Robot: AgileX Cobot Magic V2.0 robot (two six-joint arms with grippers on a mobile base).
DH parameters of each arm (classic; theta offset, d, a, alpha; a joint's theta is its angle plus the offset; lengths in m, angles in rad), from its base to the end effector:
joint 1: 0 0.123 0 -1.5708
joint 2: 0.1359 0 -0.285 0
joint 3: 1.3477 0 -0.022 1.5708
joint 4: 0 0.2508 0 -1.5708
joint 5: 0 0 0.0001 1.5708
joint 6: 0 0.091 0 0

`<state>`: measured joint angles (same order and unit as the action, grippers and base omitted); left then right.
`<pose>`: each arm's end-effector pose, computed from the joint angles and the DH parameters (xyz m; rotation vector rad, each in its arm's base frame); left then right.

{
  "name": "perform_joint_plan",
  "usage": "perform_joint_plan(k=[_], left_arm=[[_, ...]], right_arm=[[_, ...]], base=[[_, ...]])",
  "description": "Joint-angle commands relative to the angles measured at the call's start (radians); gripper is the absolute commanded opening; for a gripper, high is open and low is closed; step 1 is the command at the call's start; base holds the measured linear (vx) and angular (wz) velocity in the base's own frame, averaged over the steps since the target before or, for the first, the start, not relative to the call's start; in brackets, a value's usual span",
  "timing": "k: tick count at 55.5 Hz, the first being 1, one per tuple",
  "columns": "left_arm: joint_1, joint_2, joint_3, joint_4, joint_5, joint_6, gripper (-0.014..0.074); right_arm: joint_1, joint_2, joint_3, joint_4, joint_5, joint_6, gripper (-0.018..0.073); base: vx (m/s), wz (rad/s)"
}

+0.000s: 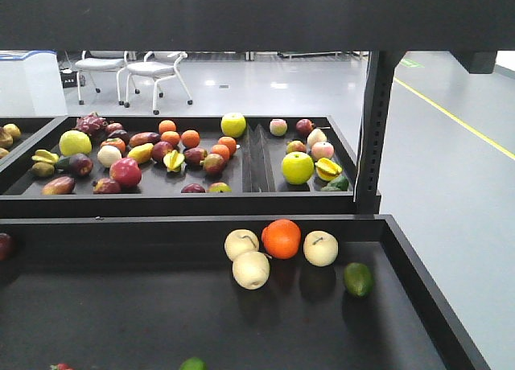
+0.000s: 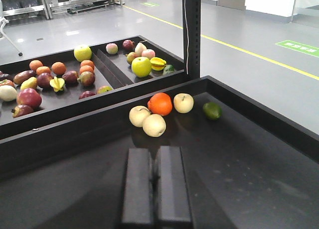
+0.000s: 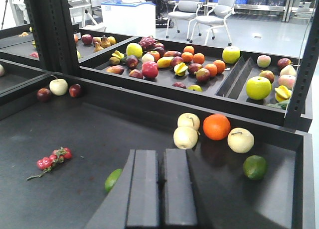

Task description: Pick snacks and fruit into basket

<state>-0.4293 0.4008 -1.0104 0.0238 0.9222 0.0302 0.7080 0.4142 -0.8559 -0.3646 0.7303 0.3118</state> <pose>0.0207 -0.0076 0.4261 0.4101 1.7562 -0.2579 0.0518 0.0158 0.4027 -0.4065 1.6976 0.3372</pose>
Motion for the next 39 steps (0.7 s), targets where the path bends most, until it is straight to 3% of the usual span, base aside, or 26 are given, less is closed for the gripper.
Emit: perform_joint_plan(k=[1, 39], left_arm=[[0.002, 0.014, -0.028, -0.004, -0.083, -0.007, 0.0001], [0.002, 0.014, -0.028, -0.004, -0.083, -0.007, 0.0001]], right_arm=[[-0.001, 0.010, -0.028, -0.030, -0.079, -0.003, -0.0007], [-0.001, 0.010, -0.028, -0.030, -0.079, -0.003, -0.0007]], base=[[0.14, -0.01], [0.03, 0.00]])
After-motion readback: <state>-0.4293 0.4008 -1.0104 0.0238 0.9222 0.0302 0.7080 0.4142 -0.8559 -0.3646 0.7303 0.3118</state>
